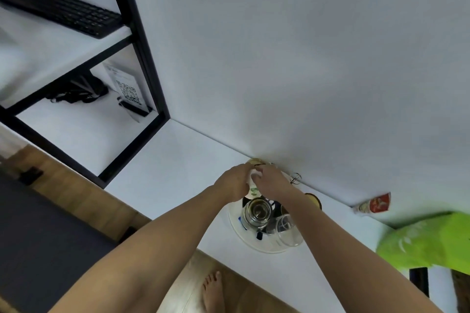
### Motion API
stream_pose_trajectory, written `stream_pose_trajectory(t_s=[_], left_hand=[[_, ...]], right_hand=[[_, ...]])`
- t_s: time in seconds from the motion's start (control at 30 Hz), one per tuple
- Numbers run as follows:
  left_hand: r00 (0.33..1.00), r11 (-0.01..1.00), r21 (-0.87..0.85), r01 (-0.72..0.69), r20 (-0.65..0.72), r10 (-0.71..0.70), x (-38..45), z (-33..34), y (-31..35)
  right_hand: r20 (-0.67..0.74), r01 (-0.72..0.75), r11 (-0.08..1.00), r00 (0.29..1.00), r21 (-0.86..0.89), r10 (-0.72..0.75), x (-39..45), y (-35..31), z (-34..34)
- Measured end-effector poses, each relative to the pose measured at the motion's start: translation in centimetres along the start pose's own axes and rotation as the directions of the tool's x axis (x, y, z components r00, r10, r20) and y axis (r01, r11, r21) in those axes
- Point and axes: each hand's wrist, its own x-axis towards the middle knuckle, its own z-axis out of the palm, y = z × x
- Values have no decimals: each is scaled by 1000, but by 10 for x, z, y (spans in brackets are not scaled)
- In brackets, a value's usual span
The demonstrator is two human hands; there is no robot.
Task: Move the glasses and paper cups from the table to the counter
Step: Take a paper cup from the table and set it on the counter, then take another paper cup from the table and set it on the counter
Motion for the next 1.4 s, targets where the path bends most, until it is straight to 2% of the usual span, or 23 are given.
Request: stream_pose_trajectory(t_s=[0.13, 0.27, 0.47, 0.73, 0.83, 0.9, 1.0, 1.1, 1.17, 1.23, 1.4], left_hand=[[1000, 999, -33, -23, -8, 23, 3, -1, -6], [997, 999, 10, -44, 64, 43, 4, 3, -9], [988, 999, 21, -47, 146, 43, 10, 0, -8], [999, 997, 72, -38, -5, 38, 11, -61, 12], [998, 994, 101, -37, -37, 41, 7, -104, 30], [991, 986, 151, -63, -107, 80, -1, -140, 47], [930, 978, 190, -81, -339, 143, -20, -190, 72], [800, 984, 145, -100, -576, 166, -50, -221, 89], [735, 985, 147, -85, -658, 162, -74, -227, 94], [701, 988, 147, -46, -700, 137, -100, -226, 93], [619, 991, 99, 90, -785, 22, -169, -197, 87]], right_hand=[[10, -34, 999, 999, 28, 33, 5, 6, 1], [82, 14, 1000, 997, -11, -13, 3, 15, 5], [83, 41, 997, 996, -58, -36, 5, 16, 6], [-31, 131, 991, 991, -26, -132, 7, -16, -43], [-116, 231, 972, 968, 43, -225, 2, -38, -74], [-208, 321, 943, 932, 87, -298, -5, -59, -99], [-375, 458, 879, 844, 134, -383, -22, -95, -134], [-505, 597, 793, 725, 120, -469, -44, -131, -158], [-517, 670, 737, 665, 94, -538, -60, -148, -161], [-498, 721, 688, 626, 77, -600, -72, -159, -156], [-407, 799, 593, 576, 98, -709, -106, -174, -126]])
